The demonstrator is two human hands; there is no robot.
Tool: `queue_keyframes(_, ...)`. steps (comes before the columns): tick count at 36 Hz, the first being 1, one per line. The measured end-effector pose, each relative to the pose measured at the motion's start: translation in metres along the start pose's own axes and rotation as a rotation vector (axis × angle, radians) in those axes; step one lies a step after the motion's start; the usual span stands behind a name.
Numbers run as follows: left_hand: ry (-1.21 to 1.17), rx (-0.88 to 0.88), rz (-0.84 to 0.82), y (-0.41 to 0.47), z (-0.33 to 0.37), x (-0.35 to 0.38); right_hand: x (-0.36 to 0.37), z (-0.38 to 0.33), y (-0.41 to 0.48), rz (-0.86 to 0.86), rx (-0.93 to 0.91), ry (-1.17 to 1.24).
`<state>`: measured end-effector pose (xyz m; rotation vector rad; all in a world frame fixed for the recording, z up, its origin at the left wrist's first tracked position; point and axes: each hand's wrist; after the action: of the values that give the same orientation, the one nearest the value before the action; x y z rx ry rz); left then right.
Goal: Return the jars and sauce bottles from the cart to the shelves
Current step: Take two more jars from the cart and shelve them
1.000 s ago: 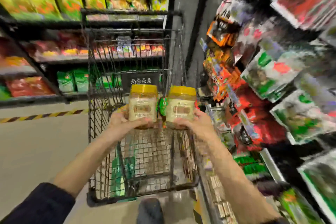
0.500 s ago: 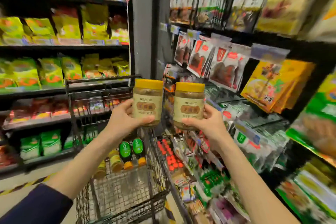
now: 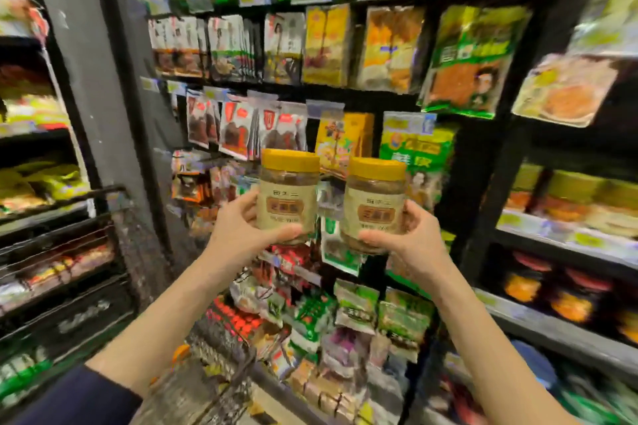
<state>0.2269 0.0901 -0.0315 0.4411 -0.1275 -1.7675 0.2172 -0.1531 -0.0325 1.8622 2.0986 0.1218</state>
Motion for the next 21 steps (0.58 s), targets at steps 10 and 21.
queue_keyframes(10,-0.103,0.034,-0.341,-0.024,0.039,0.127,-0.081,-0.031,-0.15,0.331,0.061,-0.107)
queue_keyframes(21,-0.242,0.119,-0.652,-0.046,0.102,0.293,-0.193,-0.062,-0.296,0.661,0.086,-0.203)
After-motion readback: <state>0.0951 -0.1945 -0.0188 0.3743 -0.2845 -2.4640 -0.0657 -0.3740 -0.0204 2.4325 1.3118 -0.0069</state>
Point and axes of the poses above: each hand's wrist, its own y-axis towards the middle knuckle, its own x-axis out of the palm, z = x × y, and after that the axes turned 14 degrees about -z, right-handed
